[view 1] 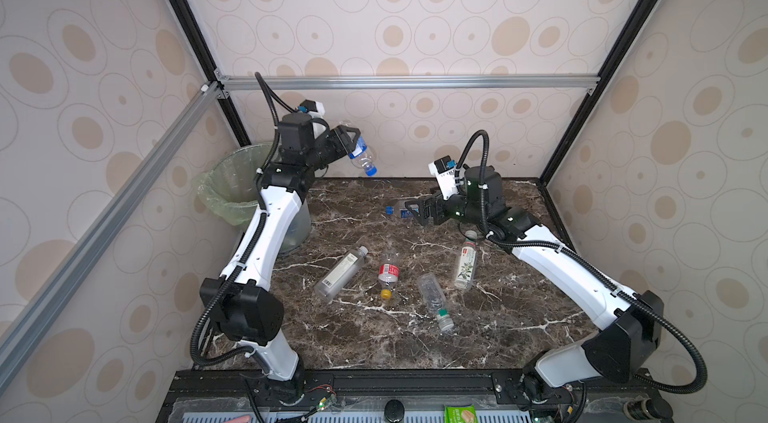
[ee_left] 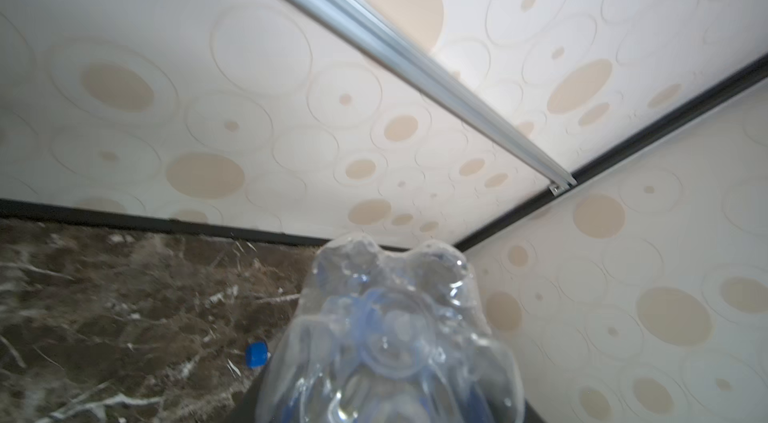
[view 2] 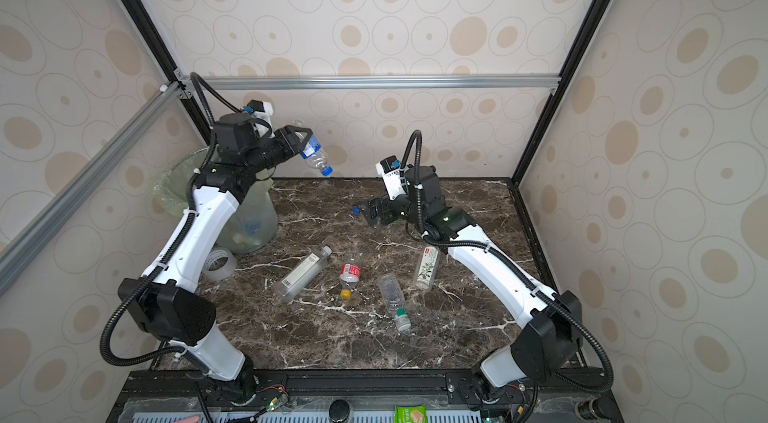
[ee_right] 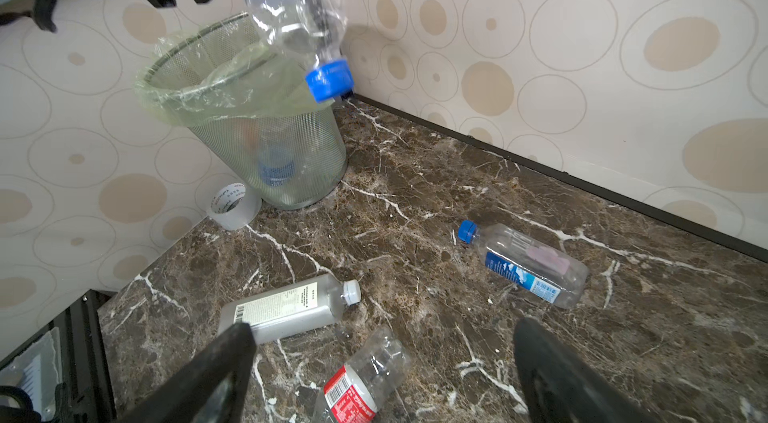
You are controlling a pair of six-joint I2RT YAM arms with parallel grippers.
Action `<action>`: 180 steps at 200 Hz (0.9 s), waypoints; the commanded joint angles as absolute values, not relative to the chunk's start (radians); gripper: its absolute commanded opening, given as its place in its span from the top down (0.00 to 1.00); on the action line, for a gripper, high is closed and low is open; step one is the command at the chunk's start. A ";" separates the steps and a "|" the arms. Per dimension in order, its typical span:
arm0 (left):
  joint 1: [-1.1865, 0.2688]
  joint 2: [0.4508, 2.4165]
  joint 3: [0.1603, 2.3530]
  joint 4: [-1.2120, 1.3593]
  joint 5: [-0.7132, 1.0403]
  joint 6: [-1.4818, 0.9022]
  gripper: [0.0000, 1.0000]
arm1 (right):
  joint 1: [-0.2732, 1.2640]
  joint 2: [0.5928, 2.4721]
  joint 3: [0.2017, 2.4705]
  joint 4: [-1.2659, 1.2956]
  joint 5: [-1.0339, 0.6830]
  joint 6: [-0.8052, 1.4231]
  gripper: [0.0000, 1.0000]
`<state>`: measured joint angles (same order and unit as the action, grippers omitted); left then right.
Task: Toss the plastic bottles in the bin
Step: 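Open the right gripper while the left gripper raises the bottle toward the bin, then raise the bottle over the bin and open the left gripper to drop it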
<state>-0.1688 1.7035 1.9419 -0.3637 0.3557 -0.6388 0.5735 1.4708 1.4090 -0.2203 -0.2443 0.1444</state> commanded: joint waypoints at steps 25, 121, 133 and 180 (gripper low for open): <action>-0.131 1.763 2.256 -0.661 0.007 -0.346 0.50 | 0.661 1.520 1.488 -0.215 -0.245 0.191 0.00; -0.107 1.538 2.151 -0.317 -0.457 -0.117 0.50 | 0.741 1.606 1.681 -0.249 -0.272 0.168 0.00; -0.106 1.522 2.162 -0.279 -0.487 -0.086 0.51 | 0.741 1.606 1.673 -0.248 -0.272 0.165 0.00; -0.103 1.532 2.179 -0.274 -0.514 -0.056 0.50 | 0.740 1.600 1.633 -0.238 -0.270 0.161 0.00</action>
